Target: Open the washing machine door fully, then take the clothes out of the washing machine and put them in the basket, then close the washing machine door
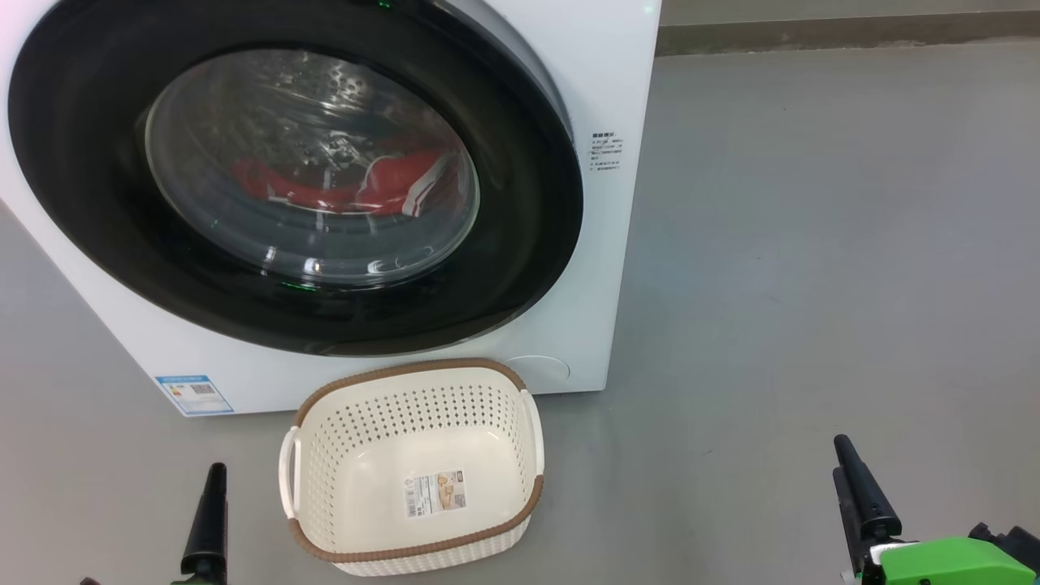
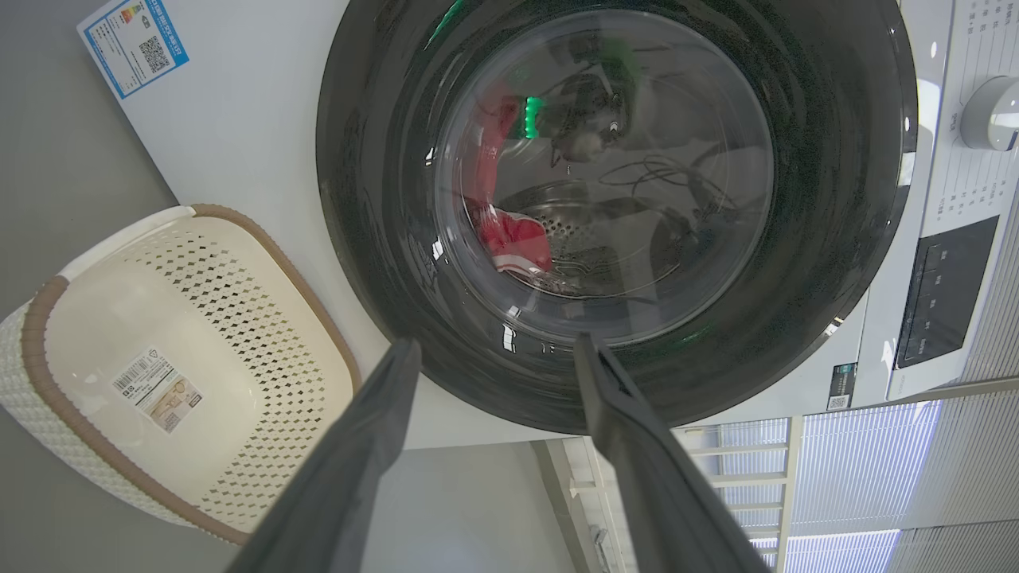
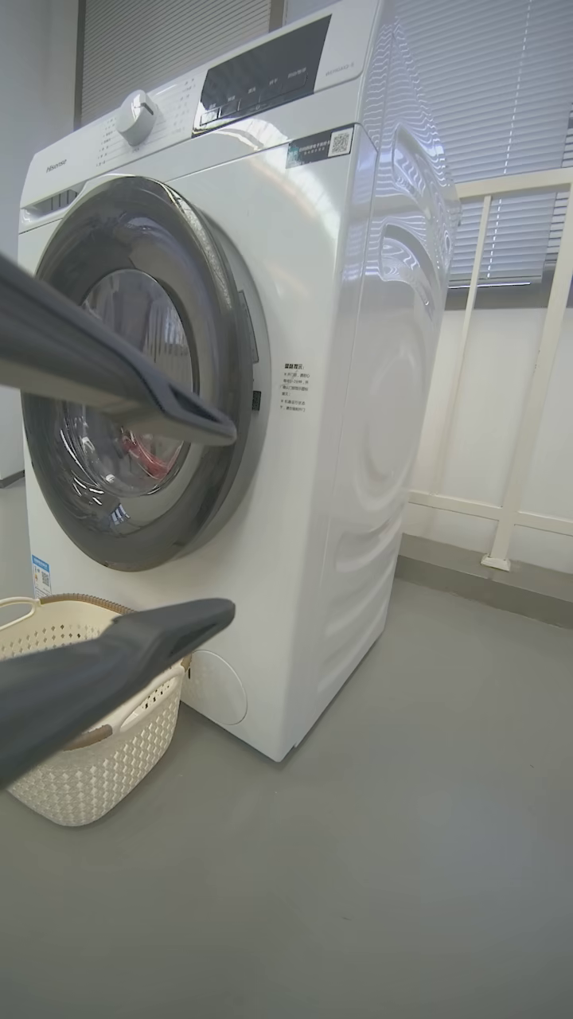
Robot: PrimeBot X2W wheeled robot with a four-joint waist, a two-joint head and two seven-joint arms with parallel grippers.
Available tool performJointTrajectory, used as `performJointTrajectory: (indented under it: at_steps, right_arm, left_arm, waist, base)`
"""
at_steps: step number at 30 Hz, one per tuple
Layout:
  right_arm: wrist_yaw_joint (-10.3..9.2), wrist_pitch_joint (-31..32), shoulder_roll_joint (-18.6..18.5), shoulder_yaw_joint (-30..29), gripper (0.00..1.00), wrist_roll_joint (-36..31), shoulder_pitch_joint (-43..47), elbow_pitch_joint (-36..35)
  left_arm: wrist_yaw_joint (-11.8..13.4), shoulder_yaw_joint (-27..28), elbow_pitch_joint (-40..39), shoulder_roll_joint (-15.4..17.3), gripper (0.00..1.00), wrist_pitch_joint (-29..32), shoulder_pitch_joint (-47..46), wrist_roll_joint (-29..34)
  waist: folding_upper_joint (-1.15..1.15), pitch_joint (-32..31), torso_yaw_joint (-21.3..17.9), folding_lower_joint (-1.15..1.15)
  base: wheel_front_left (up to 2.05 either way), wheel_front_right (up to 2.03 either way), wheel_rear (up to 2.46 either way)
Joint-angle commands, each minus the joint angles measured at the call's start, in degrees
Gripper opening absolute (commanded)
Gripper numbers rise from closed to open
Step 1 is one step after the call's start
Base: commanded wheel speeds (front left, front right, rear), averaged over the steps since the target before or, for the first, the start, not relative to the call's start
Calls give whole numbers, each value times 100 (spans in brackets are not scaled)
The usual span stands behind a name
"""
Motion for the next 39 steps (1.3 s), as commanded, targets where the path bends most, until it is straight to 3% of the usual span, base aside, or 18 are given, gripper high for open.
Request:
performJointTrajectory:
  at_steps: [1, 21, 39]
  right_arm:
    - [-1, -65, -76, 73, 100, -219, -89, -170]
    - [-2, -400, -247, 337, 100, -1579, -74, -209]
    - [-3, -702, -365, 507, 100, -2660, -45, -314]
  left_arm:
    - [-7, 17, -212, 94, 100, -89, -105, 318]
    - [18, -133, -474, 91, 100, -428, -9, 2244]
    - [78, -294, -672, 108, 100, -733, 56, 3584]
  waist:
    - [0, 3, 1, -1]
    - [0, 40, 18, -1]
    - [0, 76, 42, -1]
  base:
    - [0, 0, 0]
    - [0, 0, 0]
    - [0, 0, 0]
